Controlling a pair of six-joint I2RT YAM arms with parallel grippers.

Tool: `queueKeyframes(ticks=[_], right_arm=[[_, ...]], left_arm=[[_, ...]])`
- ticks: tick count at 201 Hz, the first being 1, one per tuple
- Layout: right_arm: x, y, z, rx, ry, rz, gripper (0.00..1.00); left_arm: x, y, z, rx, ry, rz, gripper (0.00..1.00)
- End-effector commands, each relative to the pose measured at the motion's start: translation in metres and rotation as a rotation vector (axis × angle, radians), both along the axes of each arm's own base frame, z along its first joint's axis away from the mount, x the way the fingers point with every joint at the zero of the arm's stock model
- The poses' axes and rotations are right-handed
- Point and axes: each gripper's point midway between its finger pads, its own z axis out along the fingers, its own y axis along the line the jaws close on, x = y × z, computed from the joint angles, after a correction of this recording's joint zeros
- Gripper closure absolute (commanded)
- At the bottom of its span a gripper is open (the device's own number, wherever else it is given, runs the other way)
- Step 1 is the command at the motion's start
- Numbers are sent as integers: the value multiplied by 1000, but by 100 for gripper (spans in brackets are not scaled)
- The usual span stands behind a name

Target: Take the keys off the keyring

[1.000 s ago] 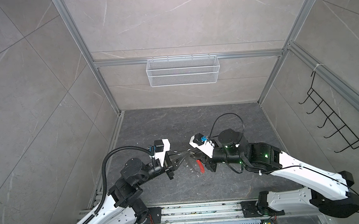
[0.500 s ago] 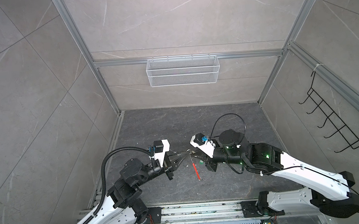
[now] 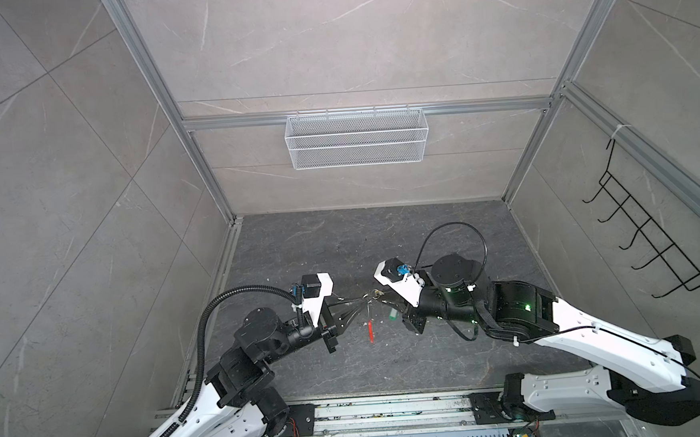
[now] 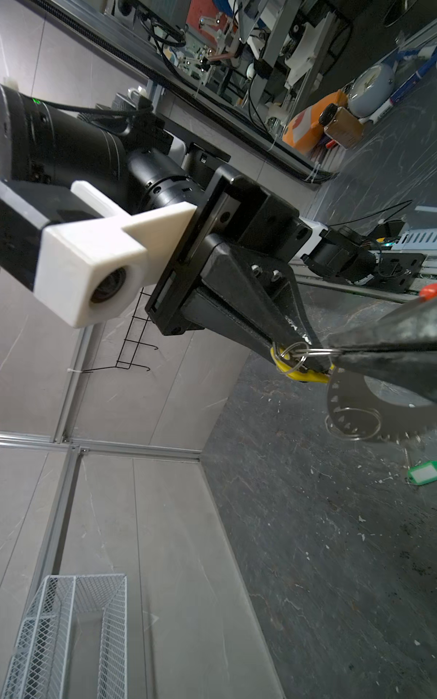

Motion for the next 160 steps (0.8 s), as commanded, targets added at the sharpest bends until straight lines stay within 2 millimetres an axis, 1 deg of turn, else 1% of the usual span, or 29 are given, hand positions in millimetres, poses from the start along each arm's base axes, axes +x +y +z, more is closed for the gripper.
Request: queueKeyframes(ticks=[1,26,50,80,111,137,160], right_arm=[[13,-20,26,15,-73,-91,100],[13,-19,32,4,-88,-78,100],[8,-17,36,-12,-87,-40,100],[-2,-15,37,-48,-92,35,100],[-7,-15,36,-93,-114,79,100],[-16,-16,40,-93,-124,135,100],[-34,-14,44,-61,-117,235,100]], left_arm=[[-11,5,27,-37,-40,-31,100],[-11,-2,19,5,-1,-61,100],[-13,-9,13,43,32,-102,100],[-26,-20,8,86,67,-214,100],[-36,-30,6,100,97,-313,100],[-43,-33,8,96,113,-371,100],[-47,-36,9,85,118,-410,100]])
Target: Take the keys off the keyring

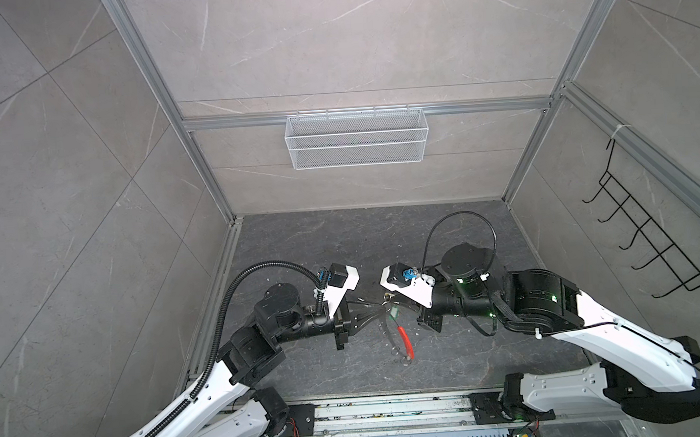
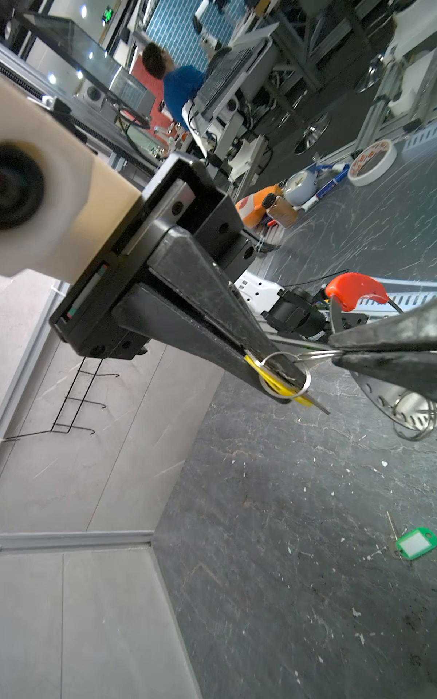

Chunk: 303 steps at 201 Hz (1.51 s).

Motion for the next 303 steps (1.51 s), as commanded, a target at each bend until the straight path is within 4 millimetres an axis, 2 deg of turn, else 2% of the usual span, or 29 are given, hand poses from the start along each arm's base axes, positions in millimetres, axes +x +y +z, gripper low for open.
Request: queueKeyframes(ticks=[1,49,94,122,145,240,261,303], right_arm=[[-15,4,28,85,-35,105,100],[-38,10,33,107,20,229,100],[-43,18,33,106,68,259,82],[-42,25,29,99,108,256,63],[-40,29,30,84,137,242,55],[-17,50,16,-3,231,86,46],[-4,49,29,45,173,13,44],[-3,31,71,213,83,-20,43]], left_arm=[[-25,-1,15,-35,14,-144,100],[-31,-8,16,-57,32,-213,100],[-28,-7,18,-89,27,-196,100],[-25,-7,17,-103,31,-172,100],[-22,-6,16,-113,28,-146,100],[1,9,24,-307,-65,42,100],[6,12,22,-343,-76,72,100],[7,23,20,-368,-119,125,100]])
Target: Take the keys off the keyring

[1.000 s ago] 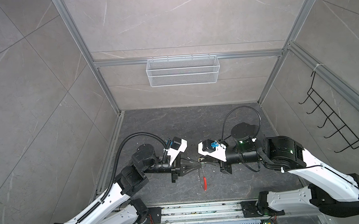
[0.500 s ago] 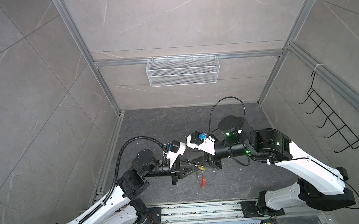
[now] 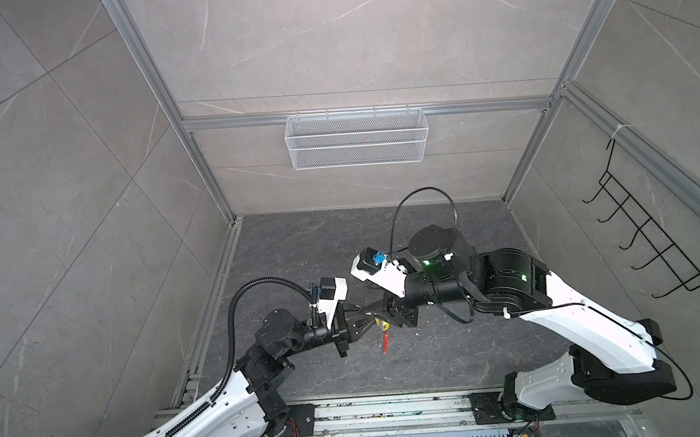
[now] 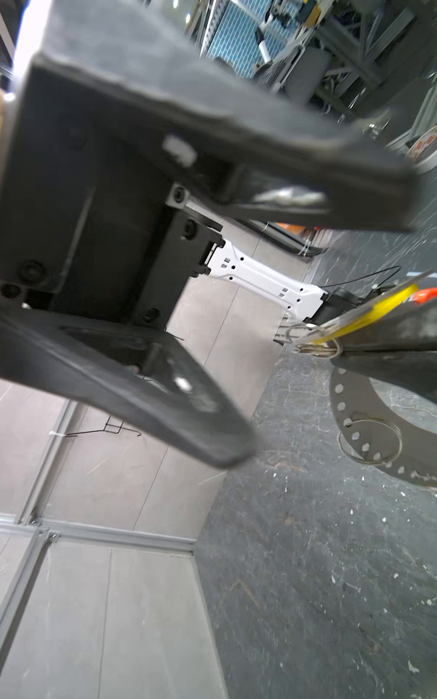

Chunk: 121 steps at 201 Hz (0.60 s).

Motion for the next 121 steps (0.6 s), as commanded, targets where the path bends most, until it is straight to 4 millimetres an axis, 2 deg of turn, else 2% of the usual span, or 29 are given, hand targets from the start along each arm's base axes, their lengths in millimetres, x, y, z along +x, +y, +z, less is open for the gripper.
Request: queueKeyframes(ticks=[1,23,41,76,102,121], right_arm=[[3,-18,41,146,-72,-73,43],[3,-30,42,206,-90,-107,46],[-1,-34,29,215,-59,-103,50],[-18,-28,6,231,79,32,52],[-29,-22,-1,247,153,134,56],[-29,-17,-5,244,172,150,60]], left_arm=[[-2,17,38,-133,-104,57,100],[-6,25,43,-144,-132,74,100],[-9,31,47,-151,-152,87,100],[-13,37,49,-150,-167,98,100],[-15,40,50,-155,-172,101,100],[-16,41,51,-154,-173,99,100]])
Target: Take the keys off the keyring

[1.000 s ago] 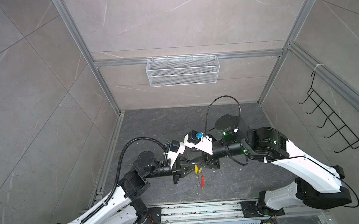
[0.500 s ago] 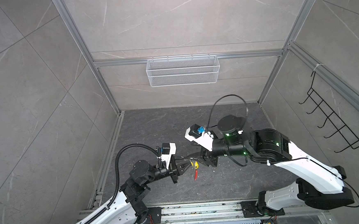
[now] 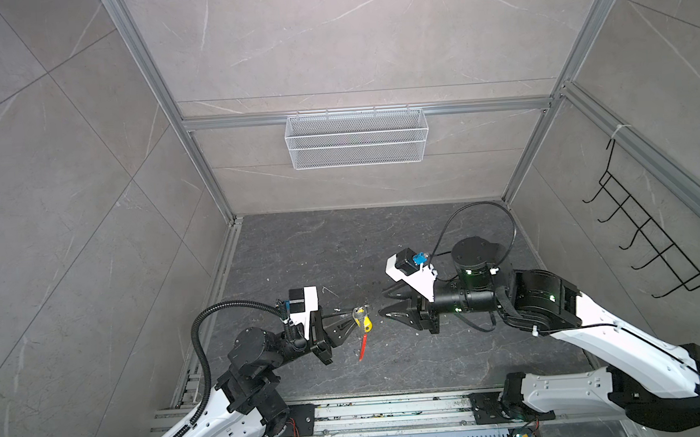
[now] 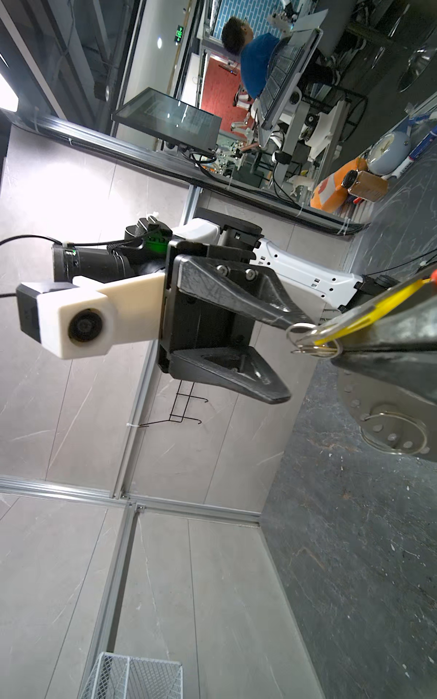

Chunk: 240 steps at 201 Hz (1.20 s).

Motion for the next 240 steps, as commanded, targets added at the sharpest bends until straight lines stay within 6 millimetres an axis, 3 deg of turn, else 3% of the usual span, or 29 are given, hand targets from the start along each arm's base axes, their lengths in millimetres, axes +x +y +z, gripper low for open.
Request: queueKeyframes(ticks=[1,44,109,121,136,143,240], right_arm=[[-15,10,11,70,46,107,60],[-20,17,12,85,68,159,64],[-13,24,3,56,81,146,79],[-12,26,2,51,82,146,78],[-8,26,2,48,75,124,65],[-4,25,2,44,67,101,64],[-5,27,3,53,86,128,87]], left_arm=[[-3,7,18,-40,-59,21,100],[-2,7,16,-35,-55,25,100],[-5,7,17,-34,-59,11,100],[-6,7,18,-35,-61,8,100],[-6,7,18,-34,-63,5,100],[-6,7,18,-32,-62,7,100],[-4,5,14,-24,-51,7,100]])
